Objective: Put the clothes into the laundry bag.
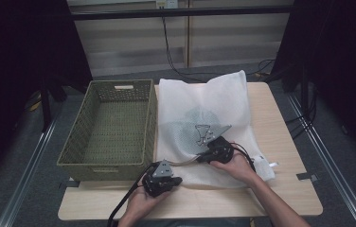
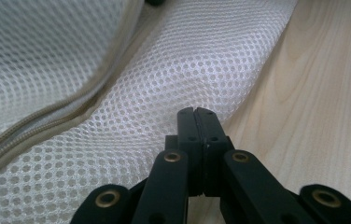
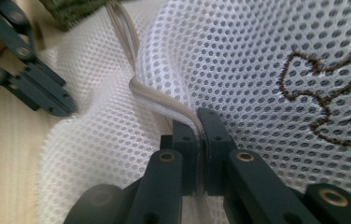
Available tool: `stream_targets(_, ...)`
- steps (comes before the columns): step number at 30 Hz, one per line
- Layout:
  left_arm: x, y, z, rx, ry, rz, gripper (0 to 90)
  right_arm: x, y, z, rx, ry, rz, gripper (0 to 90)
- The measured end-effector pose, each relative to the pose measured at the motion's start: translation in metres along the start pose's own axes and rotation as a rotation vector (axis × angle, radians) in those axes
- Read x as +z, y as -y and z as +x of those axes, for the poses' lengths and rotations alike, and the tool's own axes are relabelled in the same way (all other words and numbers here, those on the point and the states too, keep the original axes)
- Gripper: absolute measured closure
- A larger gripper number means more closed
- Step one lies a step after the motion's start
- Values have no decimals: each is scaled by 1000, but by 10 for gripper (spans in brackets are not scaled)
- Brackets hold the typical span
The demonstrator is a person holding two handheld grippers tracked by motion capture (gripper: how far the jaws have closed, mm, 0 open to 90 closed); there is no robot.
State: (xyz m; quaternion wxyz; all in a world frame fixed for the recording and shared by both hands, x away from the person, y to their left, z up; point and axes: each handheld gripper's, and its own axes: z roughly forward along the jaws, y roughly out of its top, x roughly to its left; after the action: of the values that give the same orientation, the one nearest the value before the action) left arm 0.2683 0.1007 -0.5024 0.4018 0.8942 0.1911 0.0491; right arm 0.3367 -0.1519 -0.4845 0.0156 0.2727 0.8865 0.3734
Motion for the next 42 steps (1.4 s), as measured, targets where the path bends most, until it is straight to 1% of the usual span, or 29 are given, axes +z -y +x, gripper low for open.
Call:
stream_targets(1, 0, 0, 0, -1, -2, -3, 900, 5, 1, -2, 2, 11, 14, 874)
stream_targets(2, 0, 0, 0, 3, -1, 2, 900, 9, 2, -4, 15, 15, 29, 875)
stream_targets(5, 0, 0, 0, 4, 2, 0, 900, 14, 1, -13, 50, 28, 19, 877)
stream_targets(6, 0, 0, 0, 4, 1, 0, 900, 15, 0, -15, 42, 40, 12, 878)
stream_targets(7, 0, 0, 0, 1, -2, -2, 900, 16, -2, -17, 45, 67, 12, 878)
stream_targets(8, 0, 0, -1, -6, -3, -8, 900, 18, -3, -20, 61, 84, -6, 878)
stream_targets(9, 0, 0, -1, -3, -4, 0, 900, 20, -5, -24, 76, 104, -17, 879)
stream_targets(13, 0, 1, -1, -7, -2, -7, 900, 26, -10, -37, 137, 152, -62, 879)
stream_targets(14, -1, 0, 0, 2, -3, 4, 900, 27, -12, -39, 144, 157, -67, 879)
stream_targets(15, 0, 0, -1, -5, -2, -3, 900, 29, -14, -41, 148, 174, -76, 880)
stream_targets(17, 0, 1, -1, -4, -4, -4, 900, 32, -18, -46, 161, 215, -89, 880)
stream_targets(18, 0, 1, -1, -3, -5, -4, 900, 34, -19, -48, 162, 221, -96, 880)
stream_targets(19, 0, 1, -1, -2, -6, -4, 900, 35, -21, -51, 178, 230, -105, 880)
stream_targets(22, 0, 1, -1, -1, -5, -4, 900, 39, -25, -58, 192, 272, -119, 881)
stream_targets(23, 0, 1, -1, -2, -5, -4, 900, 40, -27, -58, 205, 286, -120, 881)
stream_targets(25, 0, 1, -1, -1, -5, -4, 900, 42, -29, -62, 206, 301, -128, 881)
stream_targets(26, 0, 1, -1, -2, -5, -4, 900, 43, -30, -62, 219, 309, -133, 880)
stream_targets(29, 0, 1, -1, -6, -4, -9, 900, 42, -30, -62, 216, 302, -124, 879)
stream_targets(32, 0, 1, -1, -4, -5, -1, 900, 35, -26, -58, 200, 282, -107, 877)
stream_targets(35, 0, 0, -1, -8, -8, -3, 900, 28, -19, -56, 215, 261, -113, 875)
stream_targets(36, 0, 0, 0, -10, -7, -4, 900, 26, -17, -56, 211, 243, -115, 874)
stream_targets(37, 1, 0, 0, -17, -5, -9, 900, 24, -15, -55, 206, 246, -110, 873)
stream_targets(38, 0, 0, 0, -16, -6, 3, 900, 23, -14, -54, 200, 243, -117, 871)
stream_targets(39, 0, 0, 1, -14, -5, 1, 900, 21, -13, -52, 196, 239, -112, 870)
stream_targets(41, 1, 0, 2, -20, -3, -3, 900, 19, -12, -50, 184, 227, -120, 869)
stream_targets(42, 1, 0, 2, -32, -5, -8, 900, 17, -11, -49, 176, 221, -123, 867)
